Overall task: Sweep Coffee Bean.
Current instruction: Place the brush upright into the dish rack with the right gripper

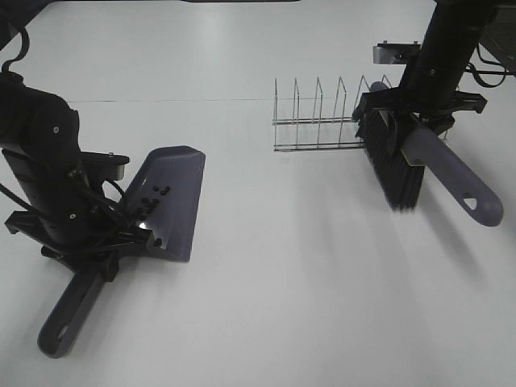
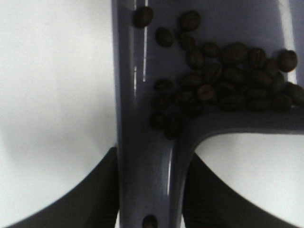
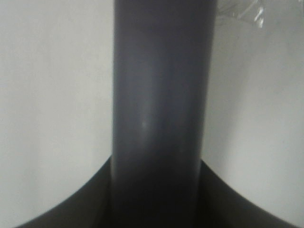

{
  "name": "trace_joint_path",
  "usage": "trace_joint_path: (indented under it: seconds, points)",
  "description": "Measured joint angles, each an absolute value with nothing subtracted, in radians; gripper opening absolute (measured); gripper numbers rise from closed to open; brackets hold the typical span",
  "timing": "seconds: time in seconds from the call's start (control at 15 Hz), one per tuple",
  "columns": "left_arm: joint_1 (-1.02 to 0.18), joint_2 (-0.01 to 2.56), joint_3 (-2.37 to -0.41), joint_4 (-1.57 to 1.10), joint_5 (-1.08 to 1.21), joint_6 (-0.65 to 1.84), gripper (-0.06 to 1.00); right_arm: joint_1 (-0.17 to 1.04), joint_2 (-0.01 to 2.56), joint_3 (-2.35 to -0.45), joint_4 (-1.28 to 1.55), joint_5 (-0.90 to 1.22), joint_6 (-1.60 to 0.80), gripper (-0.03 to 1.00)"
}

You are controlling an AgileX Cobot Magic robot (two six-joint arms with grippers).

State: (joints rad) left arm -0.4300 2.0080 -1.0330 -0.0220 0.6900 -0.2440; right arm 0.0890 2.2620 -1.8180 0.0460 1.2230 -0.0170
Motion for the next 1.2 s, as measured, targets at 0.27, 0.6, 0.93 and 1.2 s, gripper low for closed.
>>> trace_joint_path:
  seconds: [0.27, 0.6, 0.93, 1.2]
  points:
    - [-0.43, 2.008, -1.033, -0.028, 0.709, -0.244, 0.32, 0.089, 2.361, -1.968, 0.046, 1.22, 0.026, 0.33]
    - [-0.43, 2.008, -1.033, -0.028, 0.713, -0.244, 0.32, 0.089, 2.431, -2.108, 0.065, 1.222, 0.061, 0.33]
    - [-0.43, 2.008, -1.033, -0.028, 0.714, -0.244, 0.32, 0.089, 2.434, -2.117, 0.071, 1.224, 0.067, 0.33]
    - [-0.43, 2.008, -1.033, -0.028, 0.714, -0.244, 0.32, 0.089, 2.434, -2.117, 0.086, 1.224, 0.067, 0.37]
